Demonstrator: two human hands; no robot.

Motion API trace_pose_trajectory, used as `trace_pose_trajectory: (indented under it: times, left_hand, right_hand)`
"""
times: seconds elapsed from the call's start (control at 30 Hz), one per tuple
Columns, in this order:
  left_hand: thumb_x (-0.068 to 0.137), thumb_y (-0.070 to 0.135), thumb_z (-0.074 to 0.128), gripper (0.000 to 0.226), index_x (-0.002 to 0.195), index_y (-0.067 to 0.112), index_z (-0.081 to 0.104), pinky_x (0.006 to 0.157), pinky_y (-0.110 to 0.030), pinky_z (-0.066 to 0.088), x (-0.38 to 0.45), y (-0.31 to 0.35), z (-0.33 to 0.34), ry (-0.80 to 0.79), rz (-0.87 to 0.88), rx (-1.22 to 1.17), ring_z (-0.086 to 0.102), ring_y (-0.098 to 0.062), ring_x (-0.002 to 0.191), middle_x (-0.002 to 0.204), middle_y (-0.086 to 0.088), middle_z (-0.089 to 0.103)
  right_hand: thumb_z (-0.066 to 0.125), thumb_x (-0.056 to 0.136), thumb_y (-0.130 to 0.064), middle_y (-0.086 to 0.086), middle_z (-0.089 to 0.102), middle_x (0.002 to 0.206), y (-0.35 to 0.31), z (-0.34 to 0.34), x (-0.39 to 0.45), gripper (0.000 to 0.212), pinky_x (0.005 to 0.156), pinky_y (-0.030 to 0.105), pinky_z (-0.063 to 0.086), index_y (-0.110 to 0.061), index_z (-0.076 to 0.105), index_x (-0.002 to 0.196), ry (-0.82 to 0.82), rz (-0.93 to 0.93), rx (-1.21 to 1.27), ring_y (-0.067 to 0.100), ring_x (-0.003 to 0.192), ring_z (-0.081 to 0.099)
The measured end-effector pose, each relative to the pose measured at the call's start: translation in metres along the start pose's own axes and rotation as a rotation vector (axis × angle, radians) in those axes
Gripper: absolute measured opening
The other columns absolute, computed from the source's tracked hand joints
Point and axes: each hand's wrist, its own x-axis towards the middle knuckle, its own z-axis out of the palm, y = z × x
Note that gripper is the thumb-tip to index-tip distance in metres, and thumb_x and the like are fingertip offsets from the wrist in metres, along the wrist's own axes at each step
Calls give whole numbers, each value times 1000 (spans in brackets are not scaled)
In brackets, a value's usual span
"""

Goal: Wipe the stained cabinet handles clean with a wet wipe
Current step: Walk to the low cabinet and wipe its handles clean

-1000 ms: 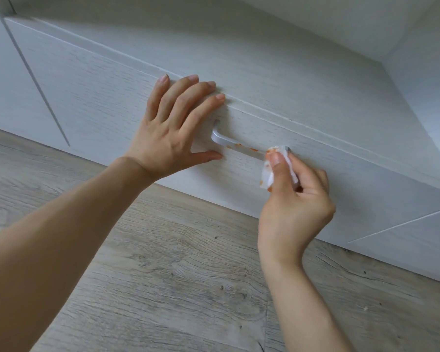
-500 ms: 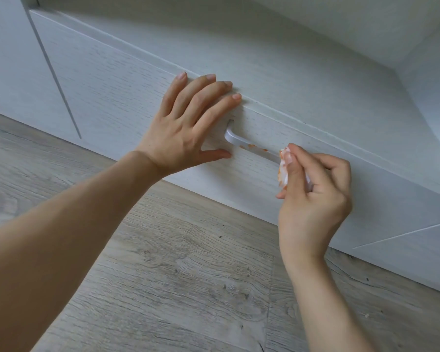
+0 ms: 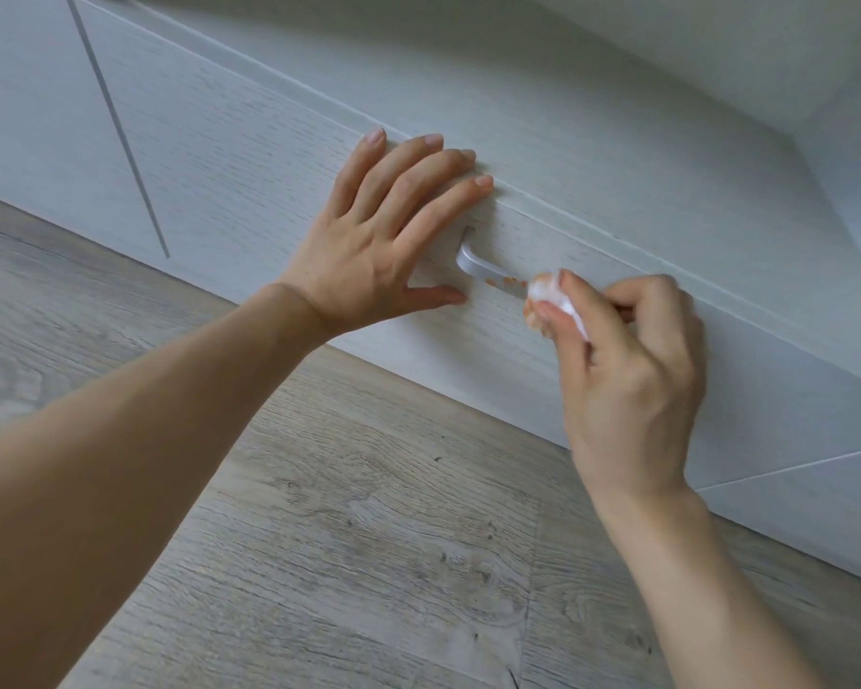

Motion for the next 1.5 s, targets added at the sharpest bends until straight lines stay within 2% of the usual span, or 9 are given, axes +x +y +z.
trace_pose_trajectory:
  times: [0.17,0.4,0.53,0.83,1.03,1.1,1.23,1.4,1.5]
  left_hand:
    - [81,66,62,83,140,13,38,116,-42,14,0,-2,-1,-2,-2,1,39,-28,130,139,-7,39]
    - [80,66,62,83,140,12,38,116,-42,14,0,-1,2,10,-1,1,38,-28,130,138,-8,40]
    - [79,67,62,84,139,13,39,116,-42,16,0,0,3,24,-6,6,40,-28,130,138,-7,40]
    - [82,68,58,82,140,13,40,117,-40,12,-1,0,3,15,-10,-6,38,-28,131,138,-7,41]
    - [82,67,59,83,141,13,38,118,-40,9,-2,-1,3,-8,-14,-14,37,-28,132,140,-7,39]
    - [81,67,59,83,141,14,37,118,-40,9,-2,-1,2,-12,-17,-14,37,-28,132,140,-6,37]
    - [81,67,59,83,141,14,38,118,-40,9,-1,0,3,-12,-10,-14,37,-28,132,139,-7,38]
    - [83,68,56,82,141,13,38,117,-40,10,0,-1,3,6,-11,-11,37,-28,132,139,-7,38]
    - [82,67,58,82,140,13,39,117,-41,12,0,1,2,10,-3,-19,38,-28,131,138,-8,42]
  right_hand:
    - [61,91,-19,14,54,73,-1,5,0,18,64,33,35,-4,73,92,36,29,44,19,71,37]
    - [64,87,-1,18,54,86,-4,5,-4,19,66,24,42,0,68,105,33,42,194,26,72,51]
    - [68,84,-4,17,53,81,-14,11,2,17,69,15,35,4,69,100,14,20,150,19,69,43]
    - [67,85,-6,12,58,74,-17,9,6,8,66,12,31,-3,74,85,41,71,163,26,65,50]
    - [63,88,-11,-1,50,83,-8,0,2,13,66,10,39,-4,74,89,106,197,316,30,66,57]
    - [64,87,-9,0,51,84,-7,0,0,11,72,6,36,-5,74,91,108,167,292,27,70,55]
    - [65,87,-8,12,63,84,-7,8,-3,11,76,9,32,-5,73,94,70,63,172,20,79,46]
    - [65,88,-5,13,65,79,-17,18,7,9,73,13,32,-2,74,87,105,-50,151,19,75,44]
    - [64,89,-6,12,66,82,-7,15,7,10,76,13,33,-3,73,92,76,-144,98,20,75,46]
